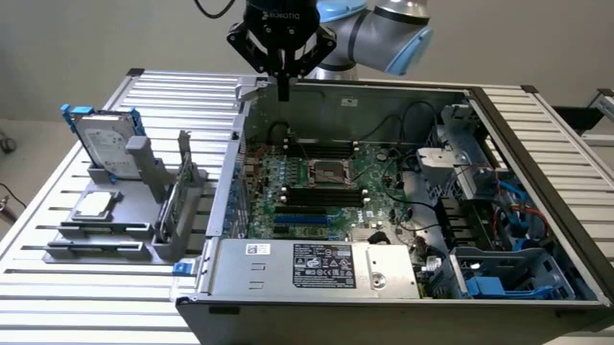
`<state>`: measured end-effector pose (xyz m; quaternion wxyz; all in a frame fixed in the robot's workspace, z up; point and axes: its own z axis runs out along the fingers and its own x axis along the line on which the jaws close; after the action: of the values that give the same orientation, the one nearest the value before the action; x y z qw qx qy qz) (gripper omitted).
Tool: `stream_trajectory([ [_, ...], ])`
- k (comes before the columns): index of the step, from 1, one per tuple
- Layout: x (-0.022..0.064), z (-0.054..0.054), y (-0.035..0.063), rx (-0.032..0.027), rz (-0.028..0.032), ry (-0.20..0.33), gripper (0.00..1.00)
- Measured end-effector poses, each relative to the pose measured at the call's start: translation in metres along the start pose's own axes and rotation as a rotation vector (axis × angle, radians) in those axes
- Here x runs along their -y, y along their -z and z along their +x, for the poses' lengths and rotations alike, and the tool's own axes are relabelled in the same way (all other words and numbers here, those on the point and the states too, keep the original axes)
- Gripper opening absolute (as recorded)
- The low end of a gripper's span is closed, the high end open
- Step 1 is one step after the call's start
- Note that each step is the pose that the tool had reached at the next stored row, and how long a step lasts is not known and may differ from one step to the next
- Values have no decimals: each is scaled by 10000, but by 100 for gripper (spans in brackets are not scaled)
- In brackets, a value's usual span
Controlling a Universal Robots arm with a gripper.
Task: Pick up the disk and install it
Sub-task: 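Reach for the disk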
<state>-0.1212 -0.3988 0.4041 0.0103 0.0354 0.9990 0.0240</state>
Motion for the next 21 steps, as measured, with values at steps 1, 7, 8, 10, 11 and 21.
stream_trajectory([
  [1,0,0,0,0,0,0,11],
  [7,-60,174,1,2,6,1,11],
  [8,-70,221,1,3,5,1,11],
  [10,-88,312,2,2,6,2,11],
  [11,-96,358,3,2,7,1,11],
  [21,-106,813,10,2,6,1,11],
])
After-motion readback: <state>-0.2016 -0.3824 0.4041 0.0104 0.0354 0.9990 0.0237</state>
